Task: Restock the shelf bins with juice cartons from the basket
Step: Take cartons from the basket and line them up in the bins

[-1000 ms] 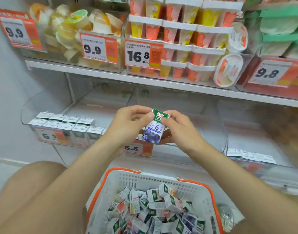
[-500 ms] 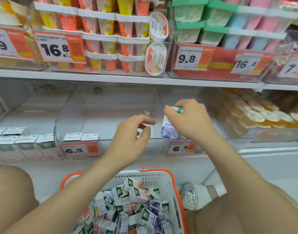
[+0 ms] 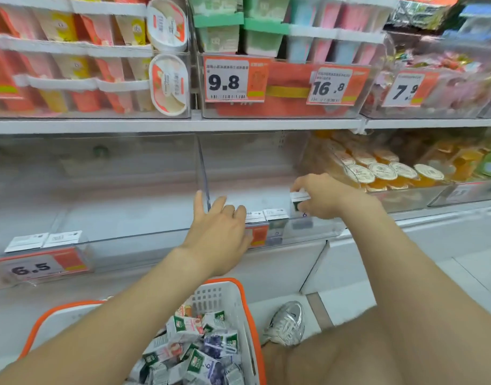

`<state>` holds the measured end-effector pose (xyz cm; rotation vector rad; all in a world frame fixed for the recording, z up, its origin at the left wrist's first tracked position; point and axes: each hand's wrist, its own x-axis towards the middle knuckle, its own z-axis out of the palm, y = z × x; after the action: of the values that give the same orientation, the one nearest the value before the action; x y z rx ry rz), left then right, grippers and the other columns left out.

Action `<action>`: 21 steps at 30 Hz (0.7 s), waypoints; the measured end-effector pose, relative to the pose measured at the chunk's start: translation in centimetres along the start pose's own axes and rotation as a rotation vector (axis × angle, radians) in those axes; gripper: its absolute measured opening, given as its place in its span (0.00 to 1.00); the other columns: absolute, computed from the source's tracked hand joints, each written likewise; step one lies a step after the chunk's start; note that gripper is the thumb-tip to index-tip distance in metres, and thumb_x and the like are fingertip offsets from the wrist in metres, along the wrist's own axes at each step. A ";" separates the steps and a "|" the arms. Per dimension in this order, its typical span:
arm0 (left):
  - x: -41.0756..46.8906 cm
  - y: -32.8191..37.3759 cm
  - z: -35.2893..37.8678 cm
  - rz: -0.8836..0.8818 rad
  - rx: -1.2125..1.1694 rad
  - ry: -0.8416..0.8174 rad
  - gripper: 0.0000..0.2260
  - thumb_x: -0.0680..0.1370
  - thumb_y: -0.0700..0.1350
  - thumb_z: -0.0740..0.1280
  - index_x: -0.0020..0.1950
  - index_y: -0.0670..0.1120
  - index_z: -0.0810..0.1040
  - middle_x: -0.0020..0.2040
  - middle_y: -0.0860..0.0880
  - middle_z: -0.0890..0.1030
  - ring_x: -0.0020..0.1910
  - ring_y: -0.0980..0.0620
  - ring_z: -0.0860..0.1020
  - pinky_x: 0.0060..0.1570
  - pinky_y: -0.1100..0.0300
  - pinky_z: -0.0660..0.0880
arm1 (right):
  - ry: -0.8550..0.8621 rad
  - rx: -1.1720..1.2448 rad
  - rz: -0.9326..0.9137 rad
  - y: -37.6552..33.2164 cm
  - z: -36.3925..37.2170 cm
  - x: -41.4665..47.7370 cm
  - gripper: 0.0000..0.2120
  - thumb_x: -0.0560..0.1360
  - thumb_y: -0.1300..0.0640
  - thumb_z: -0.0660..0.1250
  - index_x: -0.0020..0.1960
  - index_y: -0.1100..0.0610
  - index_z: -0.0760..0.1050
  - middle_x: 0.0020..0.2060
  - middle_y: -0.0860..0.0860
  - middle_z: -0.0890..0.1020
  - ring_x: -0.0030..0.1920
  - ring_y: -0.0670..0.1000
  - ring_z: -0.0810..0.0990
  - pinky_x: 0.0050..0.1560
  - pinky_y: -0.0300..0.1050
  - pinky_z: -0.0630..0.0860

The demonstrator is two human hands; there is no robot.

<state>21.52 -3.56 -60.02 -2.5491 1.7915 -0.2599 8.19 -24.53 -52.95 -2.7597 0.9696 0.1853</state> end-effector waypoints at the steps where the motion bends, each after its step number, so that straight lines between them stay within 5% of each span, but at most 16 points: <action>1: 0.0 0.0 0.4 -0.005 0.023 -0.011 0.22 0.86 0.56 0.56 0.74 0.44 0.69 0.65 0.45 0.77 0.75 0.41 0.66 0.74 0.29 0.48 | -0.054 -0.016 -0.004 0.1 0.3 0.3 0.20 0.81 0.59 0.67 0.73 0.51 0.74 0.69 0.54 0.76 0.65 0.59 0.77 0.61 0.50 0.74; 6: 0.6 -0.6 0.2 0.013 0.033 -0.038 0.12 0.85 0.50 0.64 0.65 0.45 0.70 0.54 0.49 0.75 0.62 0.44 0.72 0.73 0.29 0.52 | -0.236 0.112 0.036 -0.5 0.6 1.1 0.19 0.76 0.67 0.58 0.65 0.67 0.77 0.63 0.62 0.80 0.48 0.56 0.76 0.53 0.50 0.80; 9: 0.8 -0.5 -0.6 0.035 0.034 -0.042 0.12 0.85 0.47 0.64 0.65 0.44 0.69 0.49 0.49 0.73 0.63 0.44 0.70 0.72 0.28 0.51 | -0.242 0.156 0.047 -0.5 0.8 1.4 0.22 0.79 0.62 0.53 0.66 0.57 0.79 0.66 0.49 0.77 0.59 0.57 0.79 0.62 0.60 0.81; 11: 0.9 -0.5 -0.8 0.035 0.019 -0.036 0.13 0.83 0.45 0.67 0.66 0.45 0.68 0.51 0.48 0.79 0.68 0.44 0.70 0.72 0.28 0.50 | -0.229 0.142 0.046 -0.6 1.4 1.8 0.20 0.82 0.57 0.53 0.67 0.57 0.79 0.66 0.50 0.77 0.62 0.60 0.79 0.61 0.60 0.81; 15: 1.1 -1.1 -1.0 0.016 -0.082 -0.056 0.16 0.84 0.51 0.66 0.69 0.46 0.69 0.52 0.51 0.81 0.71 0.46 0.69 0.72 0.30 0.48 | -0.151 0.130 0.036 -1.1 2.7 2.3 0.13 0.79 0.52 0.55 0.42 0.58 0.71 0.49 0.60 0.80 0.43 0.57 0.74 0.46 0.50 0.71; 18: 1.2 -1.2 -0.8 0.017 -0.098 -0.065 0.15 0.84 0.50 0.67 0.67 0.46 0.70 0.49 0.51 0.81 0.68 0.46 0.70 0.71 0.30 0.49 | -0.086 0.208 0.032 -1.0 3.3 2.2 0.17 0.81 0.52 0.56 0.41 0.61 0.74 0.51 0.65 0.82 0.45 0.62 0.75 0.48 0.49 0.72; 21: 1.2 -1.0 -0.8 0.012 -0.094 -0.064 0.14 0.84 0.51 0.67 0.67 0.47 0.71 0.54 0.52 0.82 0.73 0.45 0.68 0.71 0.30 0.48 | -0.034 0.218 -0.012 -1.5 4.0 2.2 0.18 0.79 0.50 0.54 0.34 0.58 0.65 0.33 0.58 0.72 0.36 0.58 0.69 0.38 0.48 0.66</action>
<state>22.74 -4.30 -59.01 -2.5751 1.8382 -0.0954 10.64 -23.71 -57.03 -2.5548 0.9069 0.1158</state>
